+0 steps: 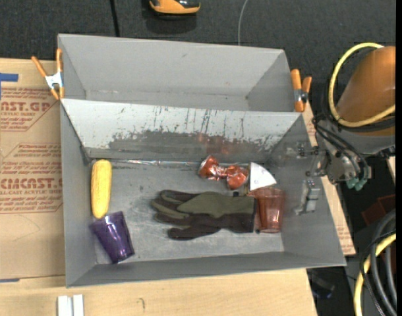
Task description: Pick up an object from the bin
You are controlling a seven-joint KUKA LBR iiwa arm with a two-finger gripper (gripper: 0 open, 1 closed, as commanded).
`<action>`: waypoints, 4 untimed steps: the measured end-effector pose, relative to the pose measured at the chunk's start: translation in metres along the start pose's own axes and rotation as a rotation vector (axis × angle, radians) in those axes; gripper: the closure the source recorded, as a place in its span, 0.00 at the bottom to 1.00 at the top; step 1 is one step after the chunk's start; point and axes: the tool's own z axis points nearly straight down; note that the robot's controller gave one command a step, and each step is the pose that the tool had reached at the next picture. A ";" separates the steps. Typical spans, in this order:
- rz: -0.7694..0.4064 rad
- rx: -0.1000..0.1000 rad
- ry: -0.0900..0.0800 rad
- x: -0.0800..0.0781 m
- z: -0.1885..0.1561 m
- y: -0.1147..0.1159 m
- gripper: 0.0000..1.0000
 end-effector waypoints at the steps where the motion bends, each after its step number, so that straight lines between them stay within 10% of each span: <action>1: 0.022 0.001 -0.008 0.010 0.042 0.011 0.00; 2: 0.118 -0.002 0.002 0.022 0.083 0.019 0.00; 3: -0.337 -0.002 0.002 0.018 0.147 0.044 1.00; 4: -0.338 -0.002 0.002 0.018 0.147 0.044 1.00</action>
Offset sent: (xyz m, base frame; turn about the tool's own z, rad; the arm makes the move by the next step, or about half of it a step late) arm -0.0252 0.0199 -0.0921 0.1344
